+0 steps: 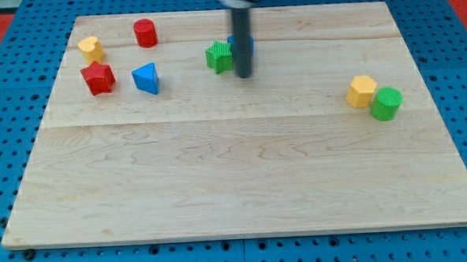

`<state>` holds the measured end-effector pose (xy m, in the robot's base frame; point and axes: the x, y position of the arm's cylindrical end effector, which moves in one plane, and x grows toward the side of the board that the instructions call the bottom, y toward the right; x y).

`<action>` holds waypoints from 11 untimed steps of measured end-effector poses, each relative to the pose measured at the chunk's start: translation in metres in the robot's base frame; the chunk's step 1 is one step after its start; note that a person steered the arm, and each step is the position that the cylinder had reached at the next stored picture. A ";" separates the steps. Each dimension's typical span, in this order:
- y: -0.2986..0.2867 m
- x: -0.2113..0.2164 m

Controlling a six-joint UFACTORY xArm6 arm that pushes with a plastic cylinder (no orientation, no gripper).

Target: Move the yellow hexagon to the bottom of the green star

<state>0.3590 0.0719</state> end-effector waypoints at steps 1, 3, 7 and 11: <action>0.105 0.000; 0.205 0.027; 0.035 0.024; -0.056 0.027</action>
